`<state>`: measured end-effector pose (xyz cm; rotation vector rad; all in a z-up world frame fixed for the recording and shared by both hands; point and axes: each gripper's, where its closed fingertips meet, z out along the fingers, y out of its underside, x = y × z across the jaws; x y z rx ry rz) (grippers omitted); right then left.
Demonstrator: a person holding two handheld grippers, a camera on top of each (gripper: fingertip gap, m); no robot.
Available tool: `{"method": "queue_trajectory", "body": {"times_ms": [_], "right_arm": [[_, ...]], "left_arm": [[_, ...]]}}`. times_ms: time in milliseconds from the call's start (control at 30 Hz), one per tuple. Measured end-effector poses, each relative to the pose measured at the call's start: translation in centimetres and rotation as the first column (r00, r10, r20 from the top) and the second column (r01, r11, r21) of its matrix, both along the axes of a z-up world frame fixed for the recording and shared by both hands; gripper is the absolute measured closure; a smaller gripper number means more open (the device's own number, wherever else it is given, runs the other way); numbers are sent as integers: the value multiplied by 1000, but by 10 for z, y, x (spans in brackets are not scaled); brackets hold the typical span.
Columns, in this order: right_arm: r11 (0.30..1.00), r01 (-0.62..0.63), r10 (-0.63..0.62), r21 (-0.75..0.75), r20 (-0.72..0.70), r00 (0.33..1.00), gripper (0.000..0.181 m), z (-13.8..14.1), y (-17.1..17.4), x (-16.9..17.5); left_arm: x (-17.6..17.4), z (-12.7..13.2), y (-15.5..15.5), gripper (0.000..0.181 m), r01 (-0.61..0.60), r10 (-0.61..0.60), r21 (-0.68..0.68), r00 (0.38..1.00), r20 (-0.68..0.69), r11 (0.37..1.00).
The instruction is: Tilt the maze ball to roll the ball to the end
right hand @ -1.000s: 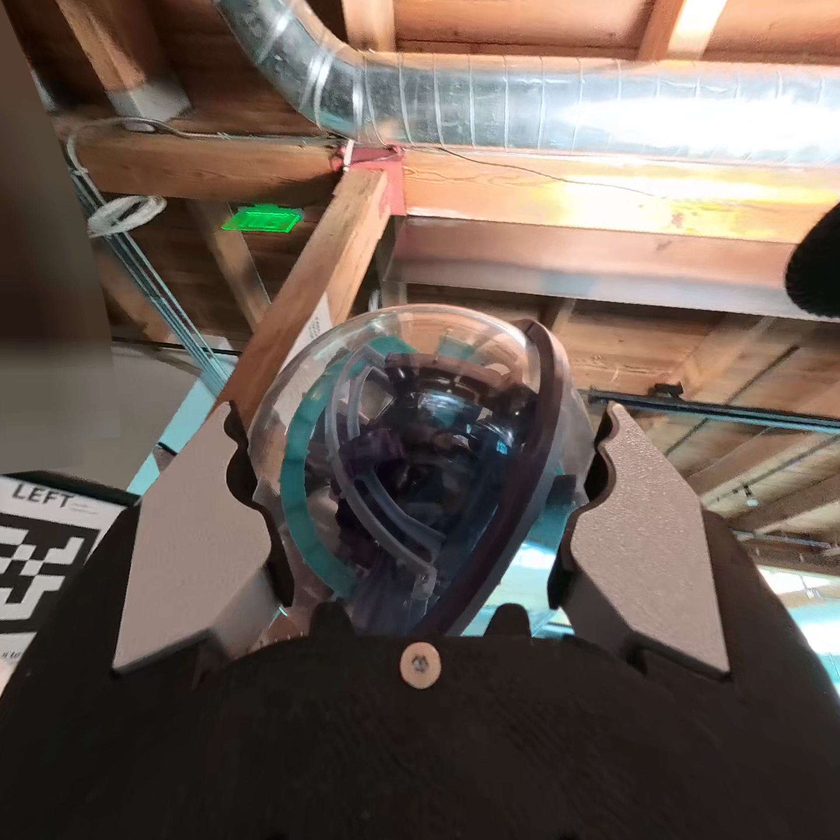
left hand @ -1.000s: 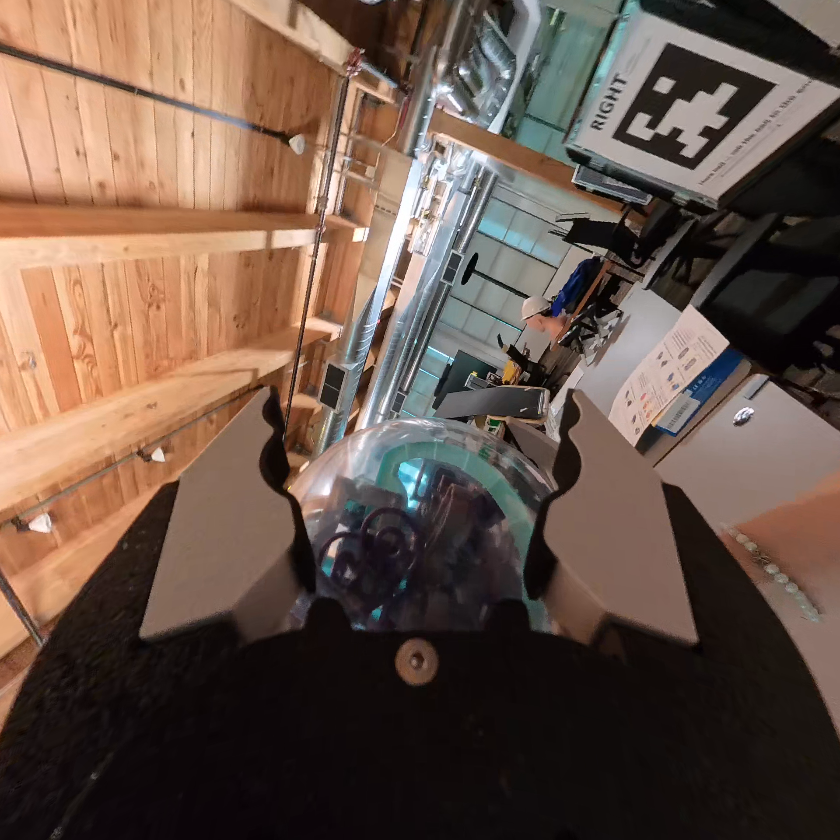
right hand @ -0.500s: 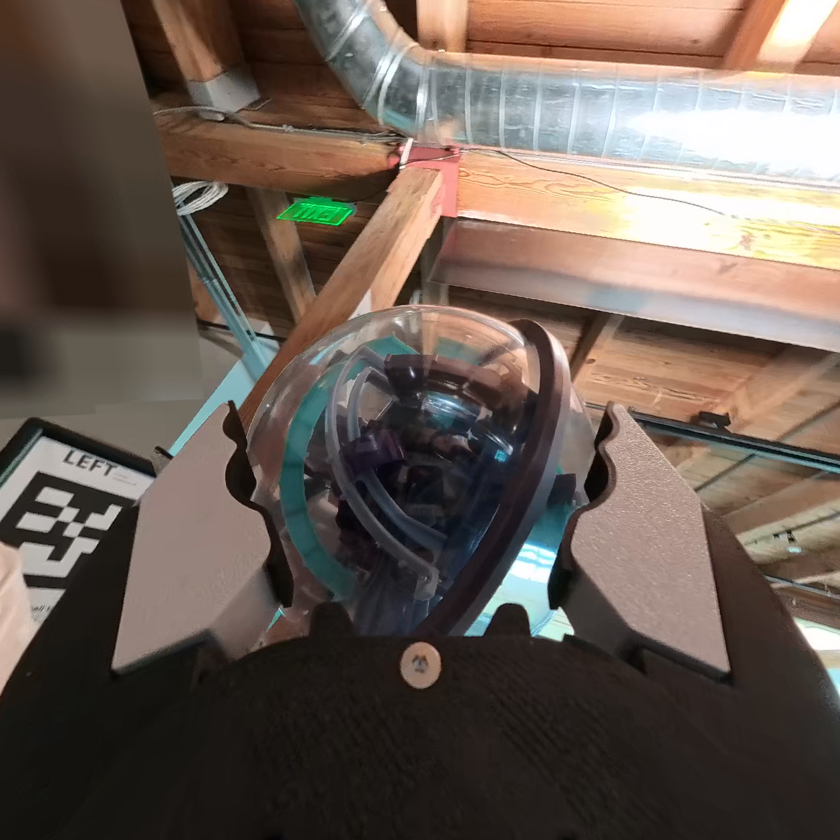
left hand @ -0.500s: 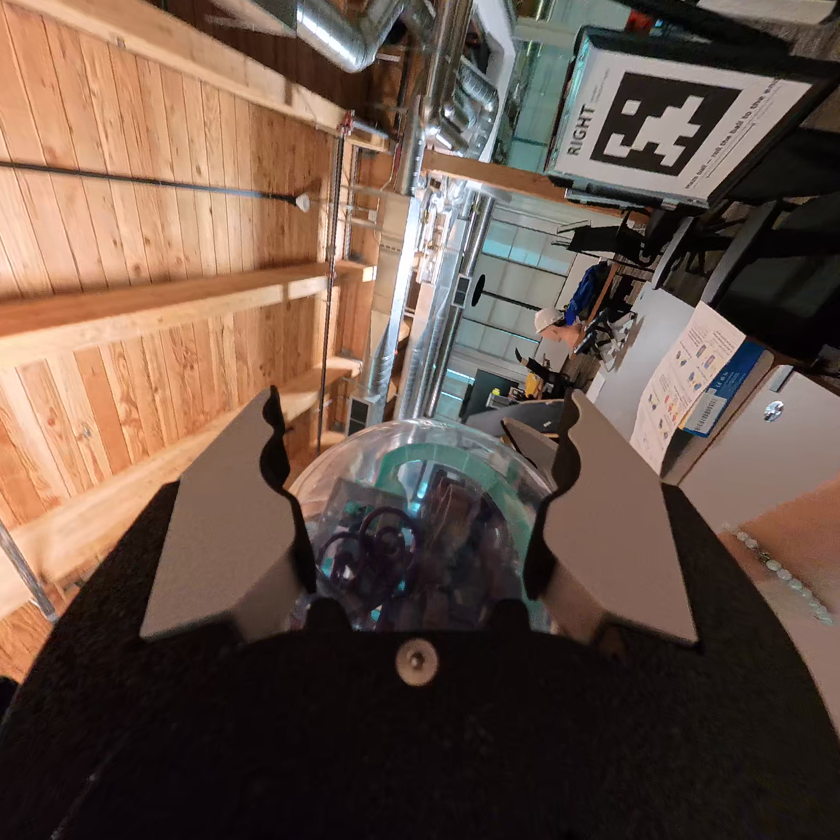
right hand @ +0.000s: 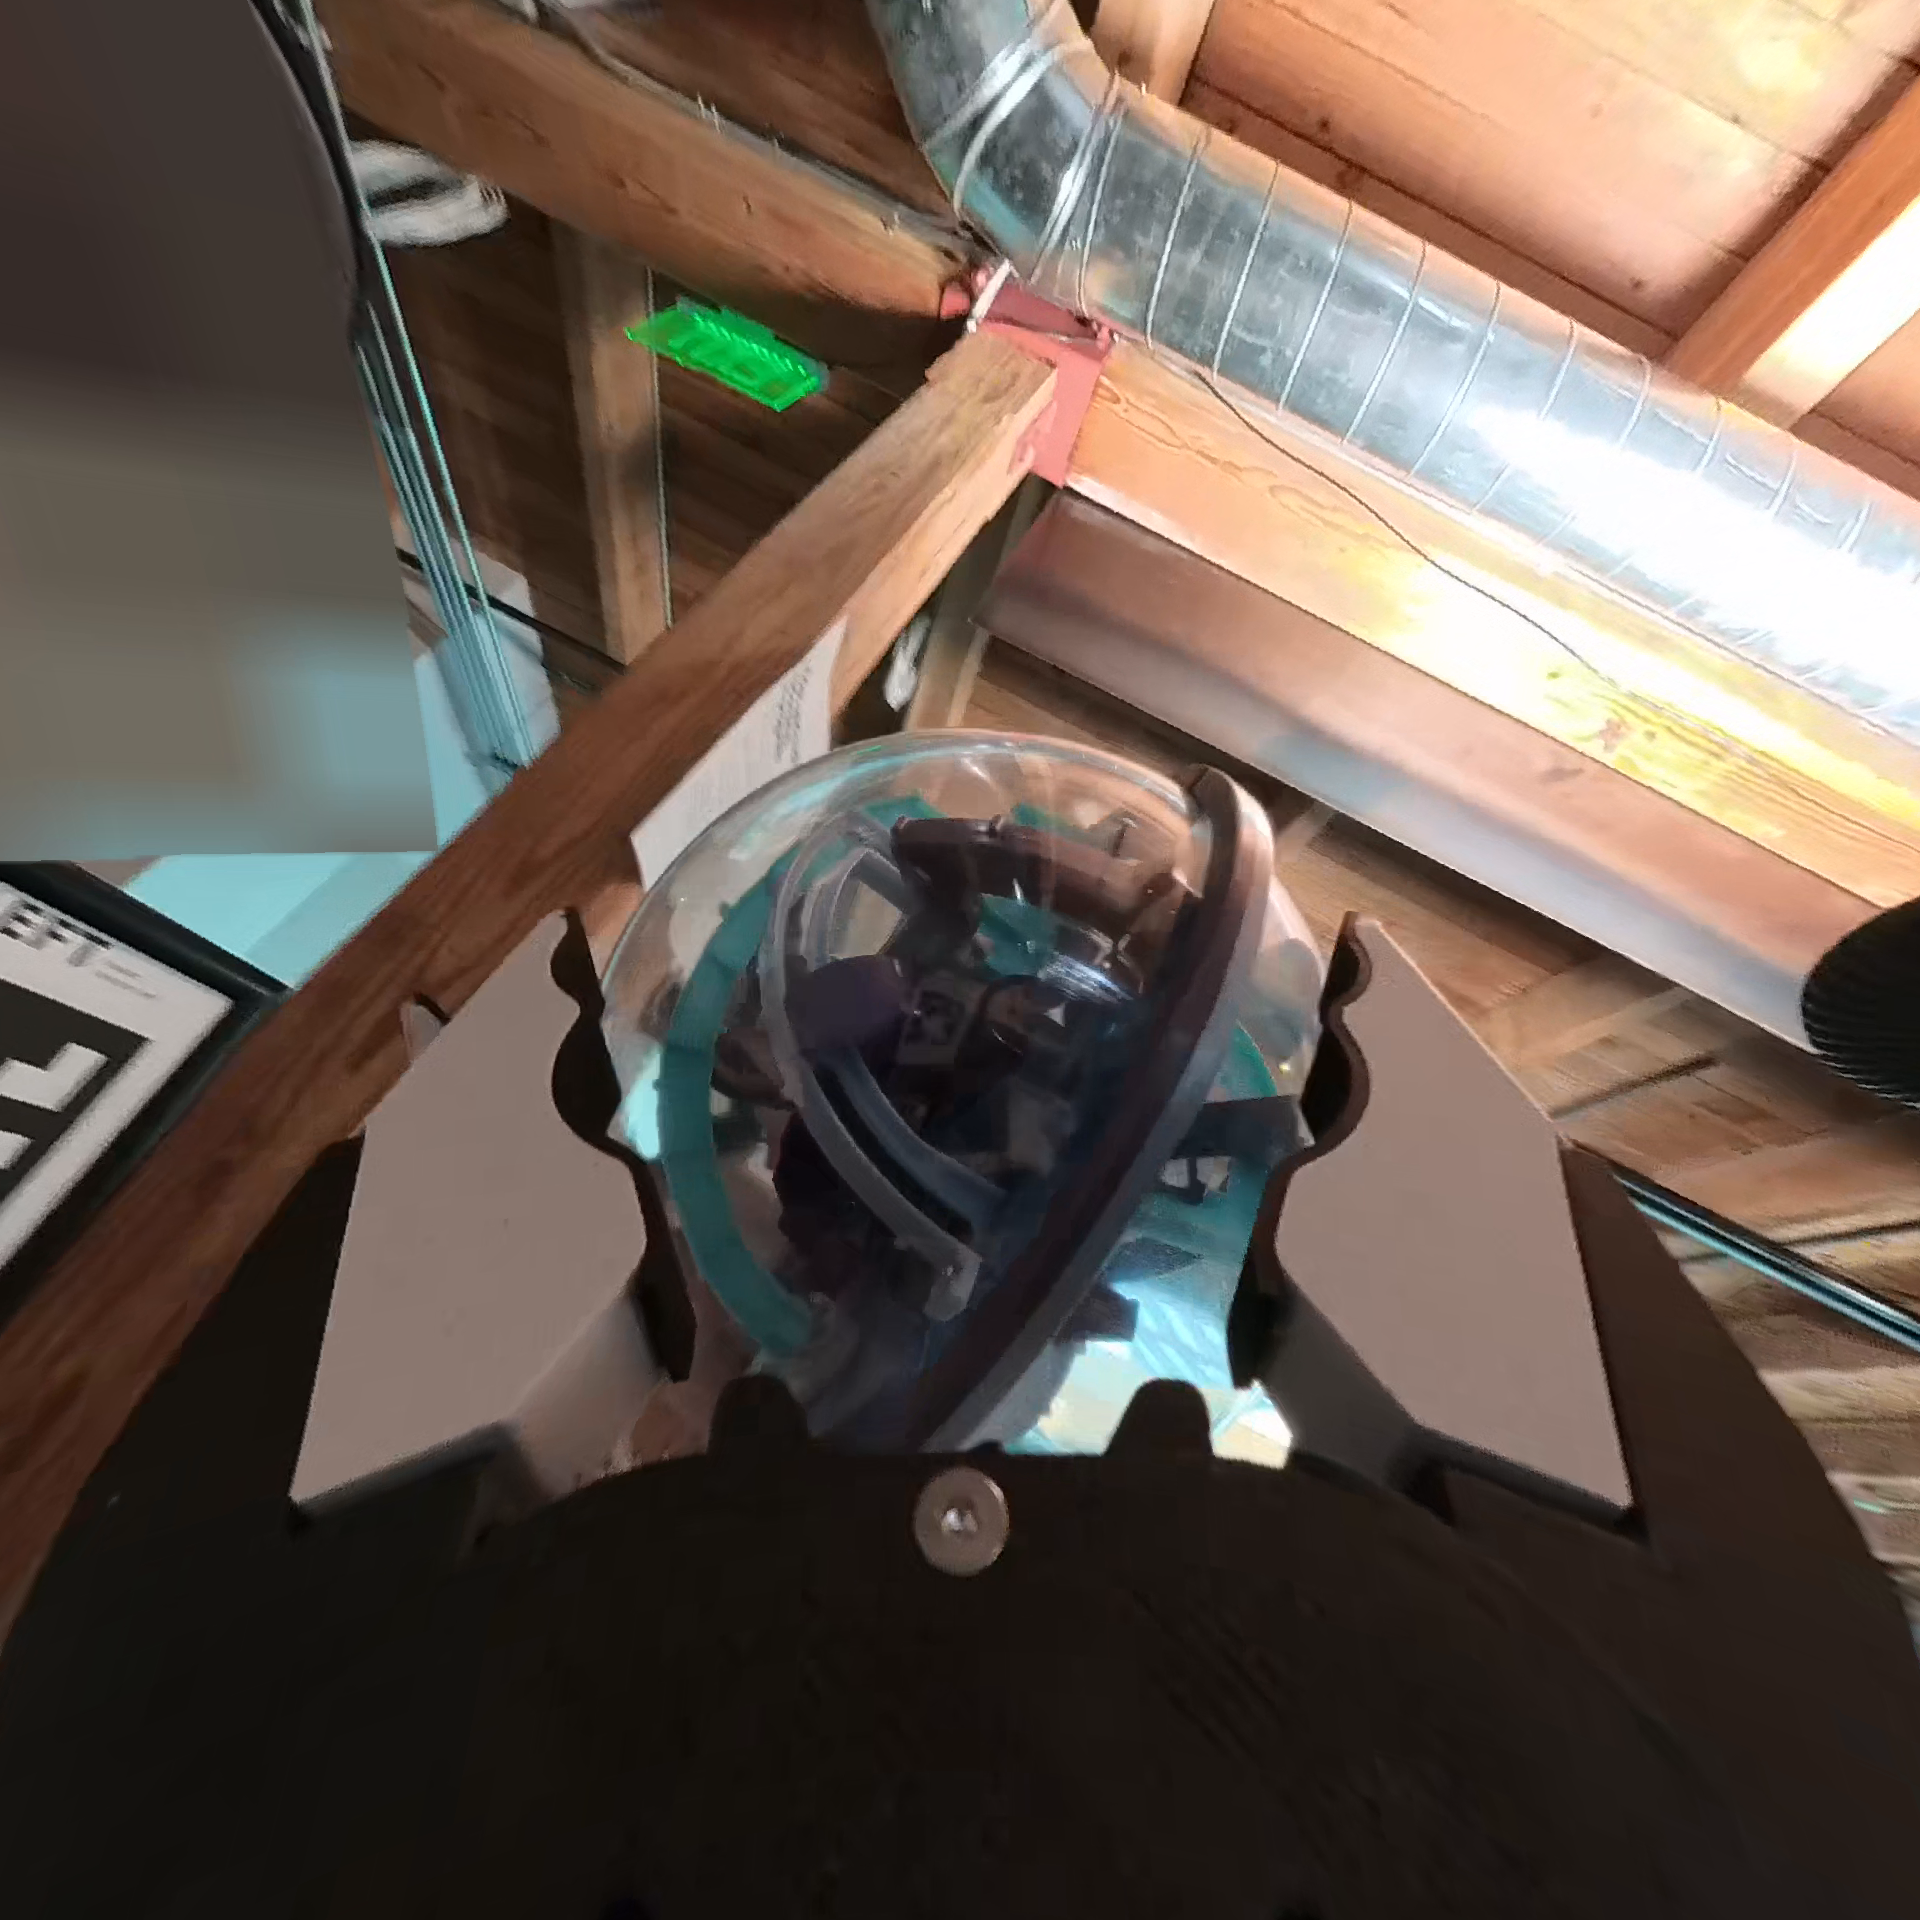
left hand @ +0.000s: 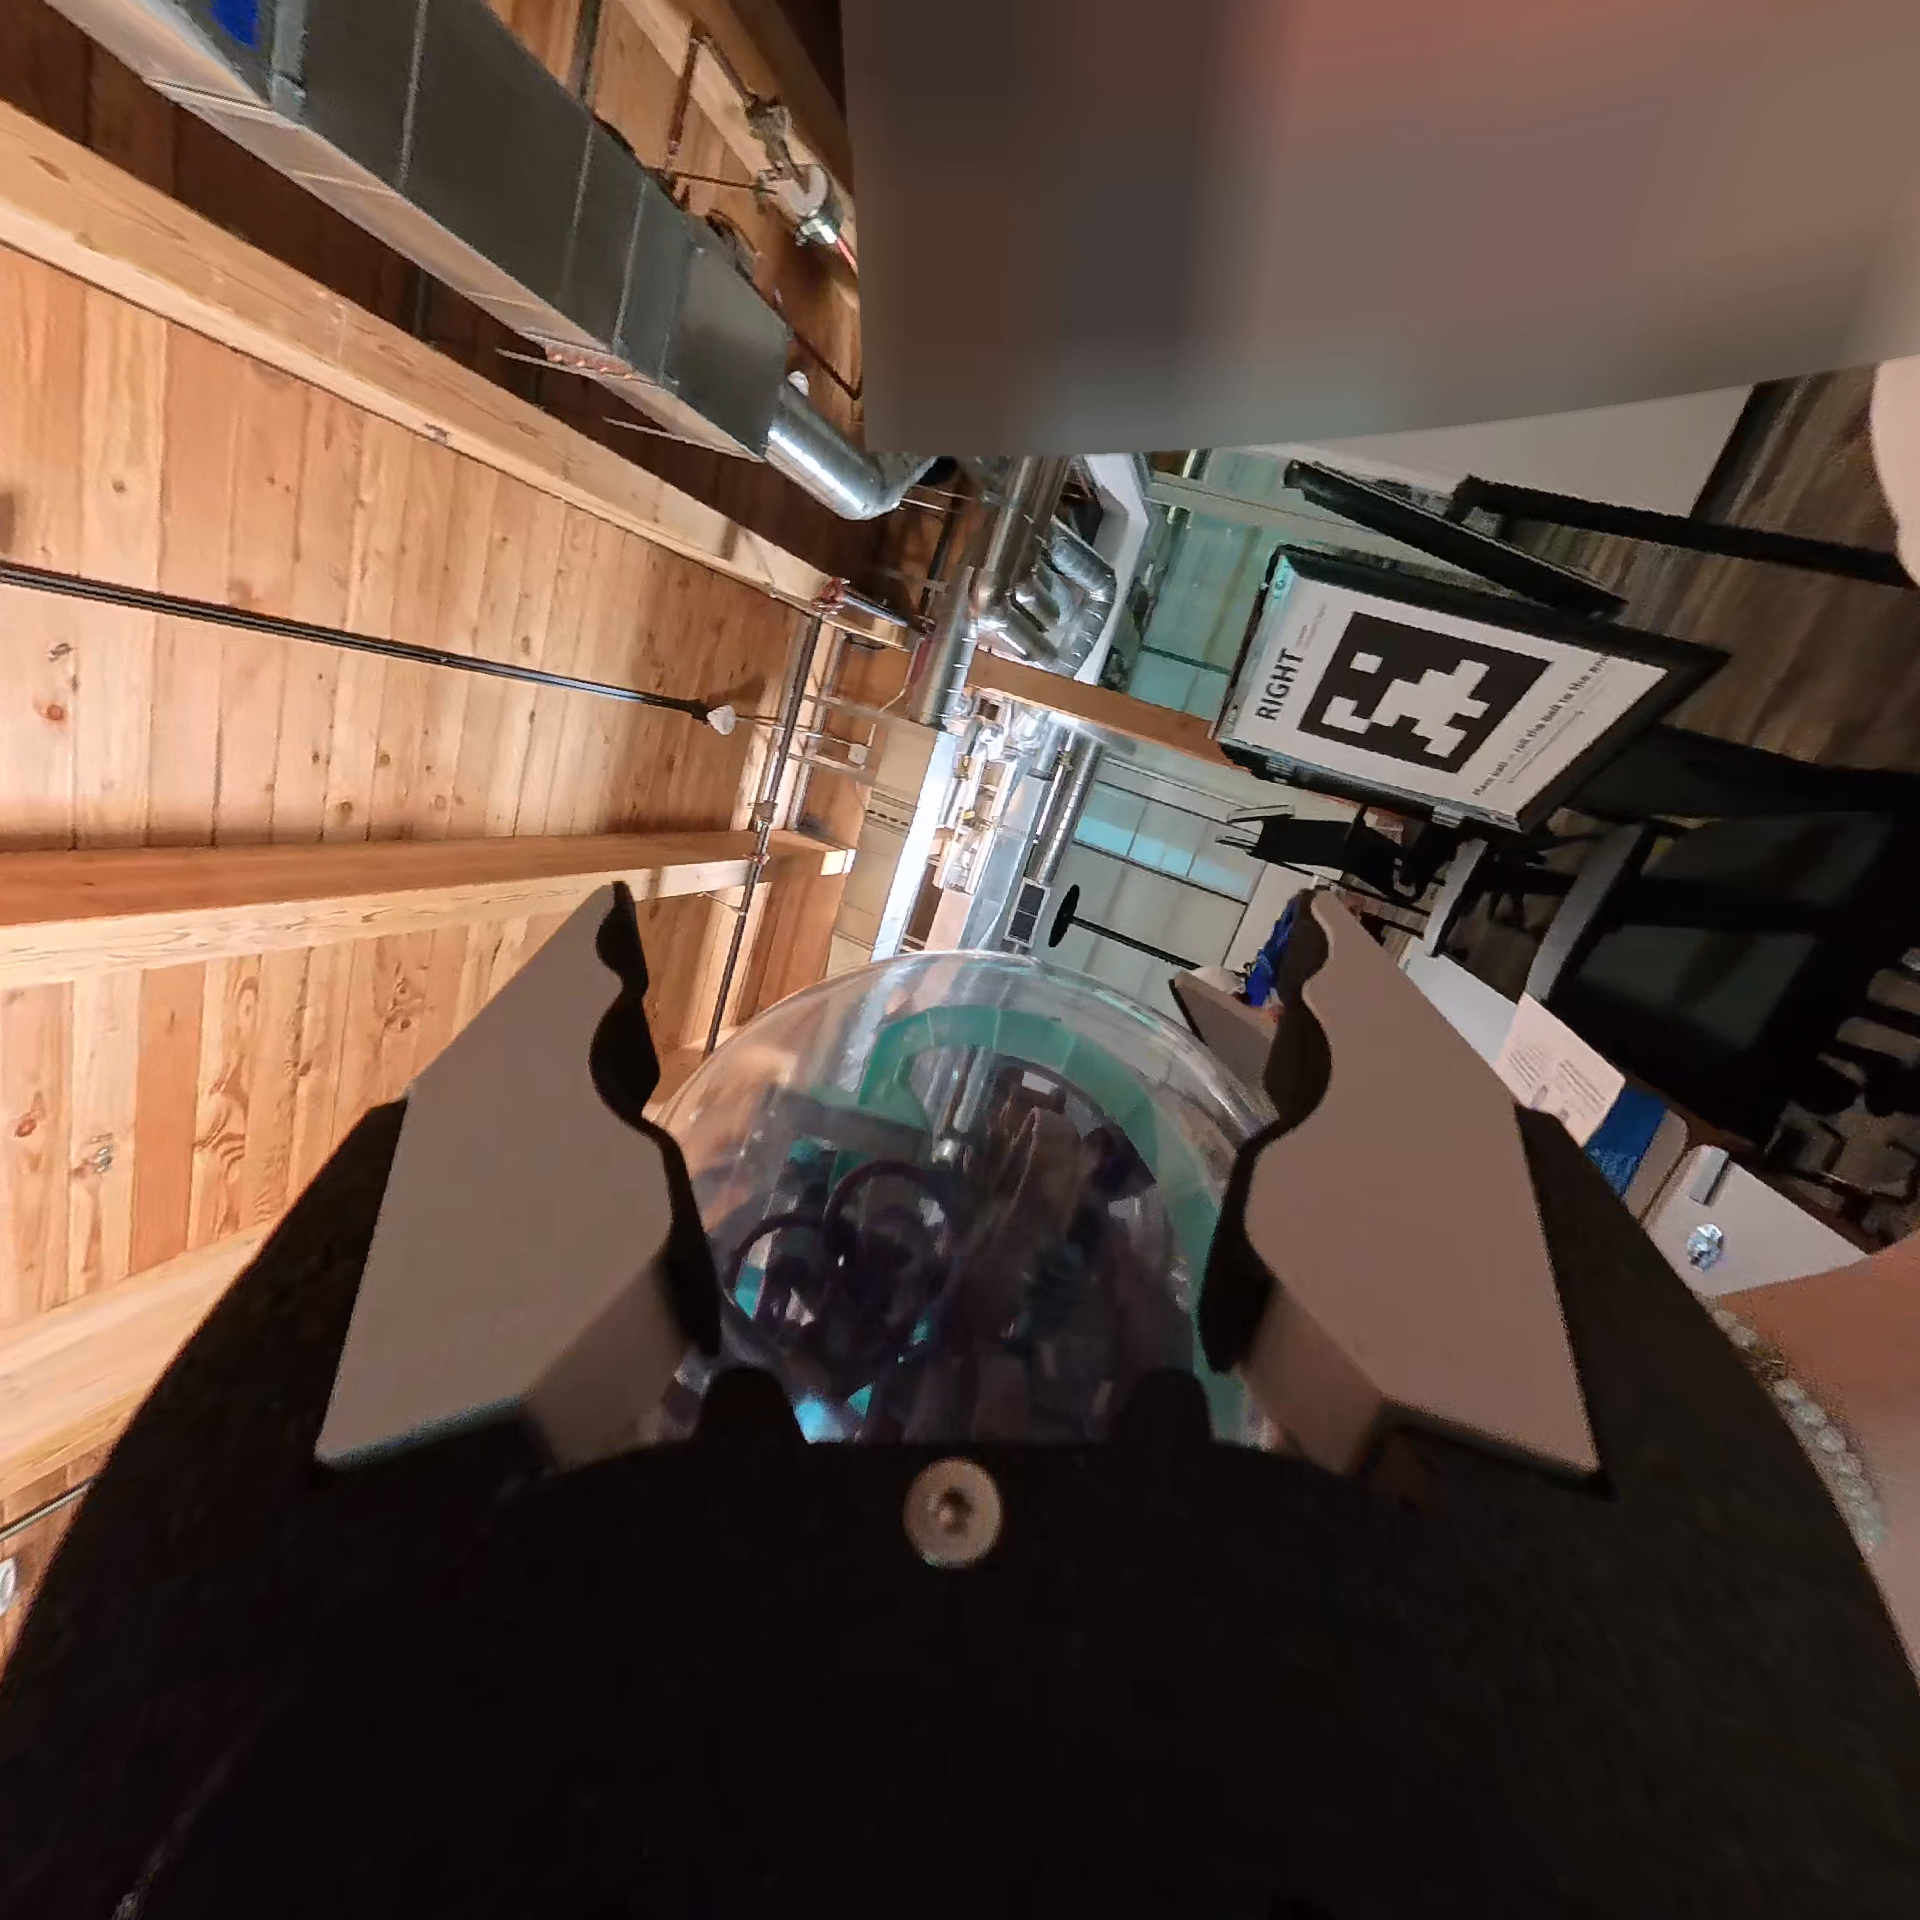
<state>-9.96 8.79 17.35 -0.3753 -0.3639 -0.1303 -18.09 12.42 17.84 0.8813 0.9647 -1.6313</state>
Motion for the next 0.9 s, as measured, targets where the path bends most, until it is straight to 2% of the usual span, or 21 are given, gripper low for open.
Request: {"method": "queue_trajectory", "body": {"times_ms": [67, 167, 367, 533, 600, 633, 667, 700, 733, 900], "right_arm": [[998, -56, 56, 13, 1, 998, 50, -4, -5, -1], [998, -69, 69, 15, -4, 998, 43, -4, -3, 1], [991, -136, 134, 22, 67, 989, 44, 0, -5, -7], [993, -114, 111, 17, 132, 985, 41, 4, -6, -27], [998, -58, 50, 28, 229, 972, 40, -2, -9, -46], [999, -33, 22, 40, 266, 964, 38, -3, -6, -42], [995, -97, 94, 11, 175, 980, 38, 6, -1, -16], [986, -164, 164, -18, 27, 986, 36, 16, 9, 19], [987, -158, 156, -29, -52, 986, 34, 16, 18, 40], [980, -196, 198, 34, -85, 976, 35, 2, 18, 48]], "left_arm": [[-4, -5, -6, 63, -23, 22, 32, 1000, 22, 999], [-2, -9, -11, 63, -64, 61, 53, 997, 45, 997], [-13, -10, -16, 65, -102, 94, 71, 989, 112, 992], [-32, -13, -18, 66, -94, 82, 60, 981, 176, 994], [-47, -20, -22, 66, -91, 71, 77, 972, 225, 993], [-39, -20, -24, 64, -128, 105, 84, 967, 234, 988], [-12, -10, -22, 62, -175, 161, 63, 969, 188, 983], [20, 0, -17, 58, -219, 213, 45, 970, 119, 975], [41, 5, -11, 57, -240, 238, 47, 970, 58, 970], [44, -2, -10, 61, -227, 227, 82, 974, 16, 970]]}}
